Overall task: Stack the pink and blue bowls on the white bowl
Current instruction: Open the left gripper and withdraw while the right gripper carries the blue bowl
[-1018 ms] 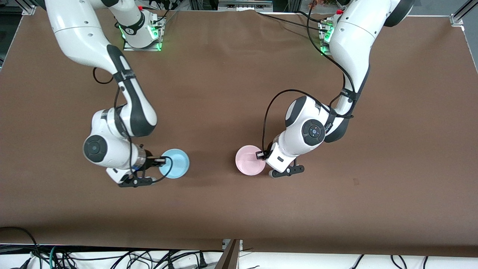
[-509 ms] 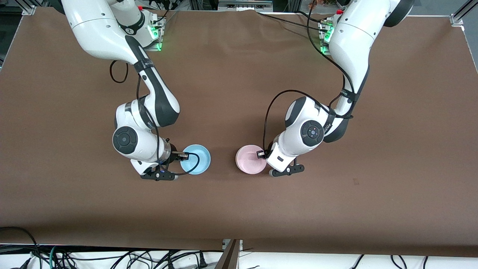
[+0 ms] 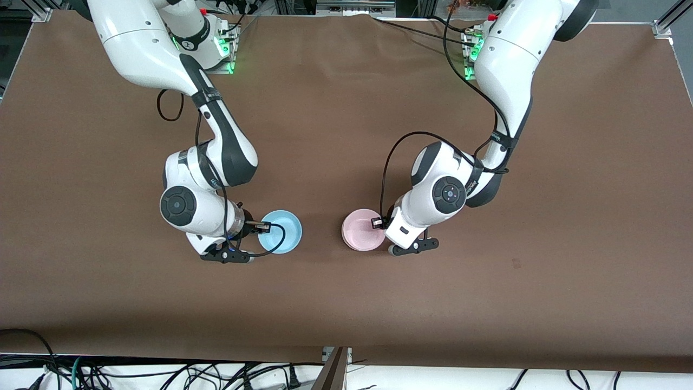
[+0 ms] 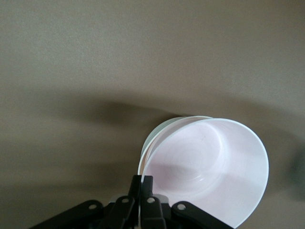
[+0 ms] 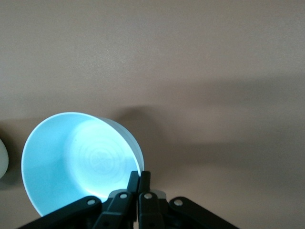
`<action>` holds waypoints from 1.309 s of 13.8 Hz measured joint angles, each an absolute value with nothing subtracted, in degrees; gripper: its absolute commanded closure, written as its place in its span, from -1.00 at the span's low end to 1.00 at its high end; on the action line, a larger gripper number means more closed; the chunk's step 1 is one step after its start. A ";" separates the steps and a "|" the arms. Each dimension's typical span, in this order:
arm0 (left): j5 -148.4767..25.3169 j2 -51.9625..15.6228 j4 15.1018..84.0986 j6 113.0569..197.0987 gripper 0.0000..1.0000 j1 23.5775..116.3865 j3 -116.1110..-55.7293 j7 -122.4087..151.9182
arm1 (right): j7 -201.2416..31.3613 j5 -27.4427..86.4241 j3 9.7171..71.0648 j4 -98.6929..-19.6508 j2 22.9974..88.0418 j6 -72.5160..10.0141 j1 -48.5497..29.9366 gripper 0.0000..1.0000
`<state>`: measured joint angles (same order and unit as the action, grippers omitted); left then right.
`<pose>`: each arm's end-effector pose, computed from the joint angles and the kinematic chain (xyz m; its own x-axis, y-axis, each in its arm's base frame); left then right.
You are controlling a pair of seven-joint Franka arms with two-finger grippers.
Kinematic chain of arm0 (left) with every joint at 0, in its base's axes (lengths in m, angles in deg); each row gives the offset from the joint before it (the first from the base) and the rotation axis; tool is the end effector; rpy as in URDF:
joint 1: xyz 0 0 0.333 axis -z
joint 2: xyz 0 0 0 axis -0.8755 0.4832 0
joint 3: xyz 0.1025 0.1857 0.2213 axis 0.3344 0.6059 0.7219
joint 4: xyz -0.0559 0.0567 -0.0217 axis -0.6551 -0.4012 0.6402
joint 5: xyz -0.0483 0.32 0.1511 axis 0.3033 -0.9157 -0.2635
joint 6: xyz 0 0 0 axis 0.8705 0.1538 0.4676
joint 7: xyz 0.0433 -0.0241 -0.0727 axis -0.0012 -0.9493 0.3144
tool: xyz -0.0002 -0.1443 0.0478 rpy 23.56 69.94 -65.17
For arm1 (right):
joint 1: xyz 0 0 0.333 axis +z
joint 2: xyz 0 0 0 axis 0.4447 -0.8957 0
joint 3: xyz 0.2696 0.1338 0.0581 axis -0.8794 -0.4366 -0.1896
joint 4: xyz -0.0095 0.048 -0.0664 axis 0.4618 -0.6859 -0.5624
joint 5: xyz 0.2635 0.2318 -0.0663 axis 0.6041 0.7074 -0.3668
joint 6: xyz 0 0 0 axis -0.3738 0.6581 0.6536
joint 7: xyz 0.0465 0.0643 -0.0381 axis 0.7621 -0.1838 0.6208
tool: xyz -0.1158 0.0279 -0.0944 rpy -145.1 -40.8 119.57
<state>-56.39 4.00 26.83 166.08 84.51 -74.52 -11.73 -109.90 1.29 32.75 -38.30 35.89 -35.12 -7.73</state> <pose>0.6173 -0.3592 0.2082 0.9681 0.2153 -0.1284 0.2422 -0.9351 0.2587 0.6452 0.2555 0.2382 0.9939 -0.0638 -0.0895 -0.0755 -0.9882 -0.1335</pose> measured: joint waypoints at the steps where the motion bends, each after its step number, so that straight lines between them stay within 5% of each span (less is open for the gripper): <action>1: -56.39 4.18 26.84 166.08 0.94 84.51 -74.52 -11.73 | -109.90 1.29 32.76 -38.30 35.86 -35.10 -7.78 1.00; 5: -56.38 4.56 26.87 166.09 0.50 84.54 -74.59 -11.81 | -109.93 1.29 32.76 -38.33 35.84 -35.00 -7.84 1.00; 9: -56.37 4.59 26.82 166.17 -1.00 84.55 -74.60 -14.58 | -109.99 1.29 32.75 -38.35 35.84 -34.91 -7.82 1.00; 13: -56.37 2.28 25.43 163.25 -1.00 83.50 -74.13 -15.87 | -112.90 1.65 32.63 -38.45 35.83 -34.84 -7.54 1.00; 18: -61.24 -8.29 24.57 145.06 -1.00 75.42 -73.42 -10.58 | -128.64 1.86 31.82 -37.69 35.83 -37.00 -1.72 1.00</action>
